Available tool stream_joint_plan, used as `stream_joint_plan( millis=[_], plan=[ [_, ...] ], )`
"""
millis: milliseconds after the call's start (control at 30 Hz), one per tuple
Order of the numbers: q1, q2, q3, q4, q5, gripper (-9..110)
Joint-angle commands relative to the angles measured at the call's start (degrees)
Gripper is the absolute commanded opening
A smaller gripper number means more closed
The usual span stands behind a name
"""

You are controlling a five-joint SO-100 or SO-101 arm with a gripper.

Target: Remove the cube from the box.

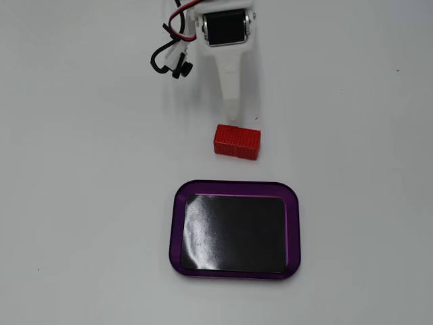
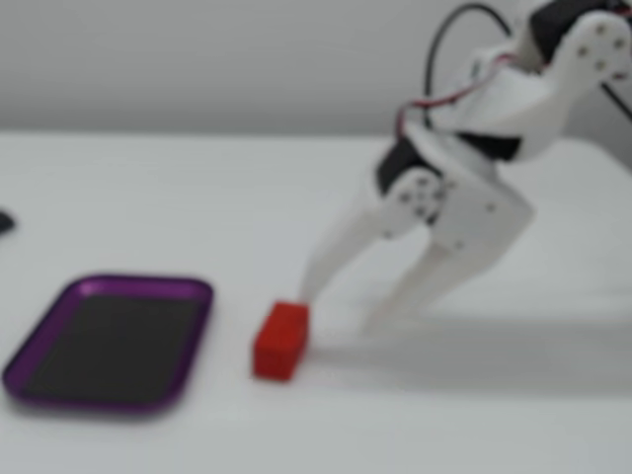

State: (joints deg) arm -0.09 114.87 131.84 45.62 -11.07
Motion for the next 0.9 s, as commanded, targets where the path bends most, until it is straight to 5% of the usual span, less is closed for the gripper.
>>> stream_joint_plan(
  millis=[0, 367, 867],
  plan=[
    [0.5, 2.5, -4.1, 3.3, -0.4, 16],
    [0.5, 32.3, -14.0, 11.3, 0.6, 16],
    [-0.1, 77.7, 33.3, 6.1, 0.7, 16]
  ],
)
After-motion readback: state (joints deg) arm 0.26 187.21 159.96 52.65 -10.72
